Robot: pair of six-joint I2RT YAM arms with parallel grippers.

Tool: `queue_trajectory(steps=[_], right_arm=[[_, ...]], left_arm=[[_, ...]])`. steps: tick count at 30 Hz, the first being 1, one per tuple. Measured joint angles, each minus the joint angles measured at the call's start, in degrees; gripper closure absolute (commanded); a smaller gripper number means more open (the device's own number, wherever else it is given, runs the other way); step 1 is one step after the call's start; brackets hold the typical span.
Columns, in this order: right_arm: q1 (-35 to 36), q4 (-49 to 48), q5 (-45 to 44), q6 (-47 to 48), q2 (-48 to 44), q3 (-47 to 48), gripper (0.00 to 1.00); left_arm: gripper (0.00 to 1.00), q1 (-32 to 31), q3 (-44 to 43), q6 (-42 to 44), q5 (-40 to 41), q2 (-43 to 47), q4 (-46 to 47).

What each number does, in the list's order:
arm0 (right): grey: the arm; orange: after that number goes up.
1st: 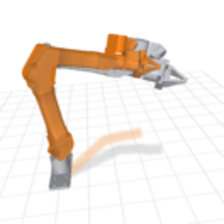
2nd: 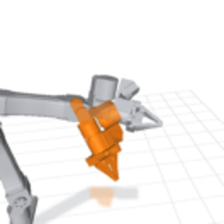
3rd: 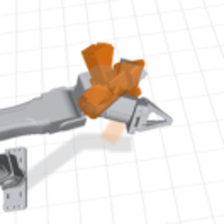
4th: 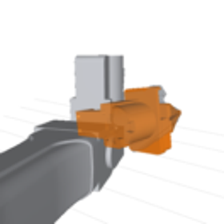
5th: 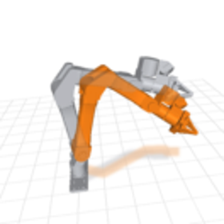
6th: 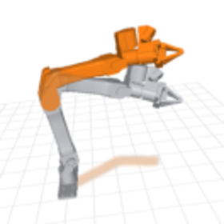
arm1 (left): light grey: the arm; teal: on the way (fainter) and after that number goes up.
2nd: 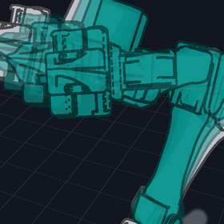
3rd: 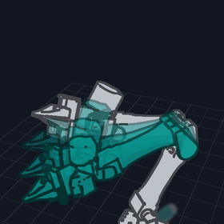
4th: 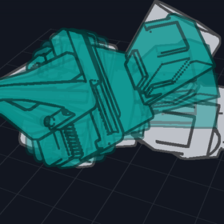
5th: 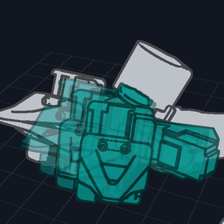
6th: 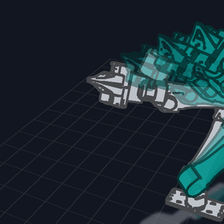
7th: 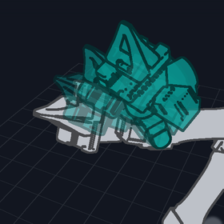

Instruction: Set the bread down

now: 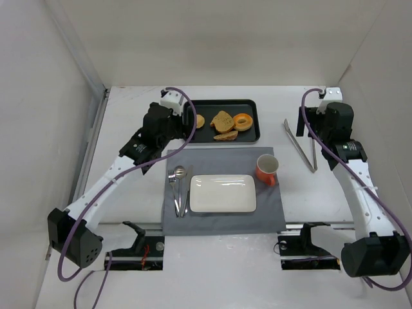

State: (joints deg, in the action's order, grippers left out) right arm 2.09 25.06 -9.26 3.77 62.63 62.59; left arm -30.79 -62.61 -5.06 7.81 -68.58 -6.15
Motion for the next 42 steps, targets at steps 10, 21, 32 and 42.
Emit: queue_trajectory(steps=[10,21,32,42], right_arm=[[-0.1,-2.3,0.9,5.3,2.5,-1.7,0.01],[-9.4,-1.4,20.8,16.1,19.0,5.2,0.01],[-14.0,0.0,21.5,17.7,27.0,3.5,0.02],[-15.2,0.5,21.2,19.6,31.5,2.7,0.03]], left_arm=[[0.03,0.0,-0.1,-0.1,0.4,0.1,-0.1],[0.02,0.0,-0.1,-0.4,0.3,1.9,-0.1],[0.02,0.0,-0.1,-0.9,-0.3,1.9,-0.1],[0.02,0.0,-0.1,-1.0,-0.7,1.9,0.0]])
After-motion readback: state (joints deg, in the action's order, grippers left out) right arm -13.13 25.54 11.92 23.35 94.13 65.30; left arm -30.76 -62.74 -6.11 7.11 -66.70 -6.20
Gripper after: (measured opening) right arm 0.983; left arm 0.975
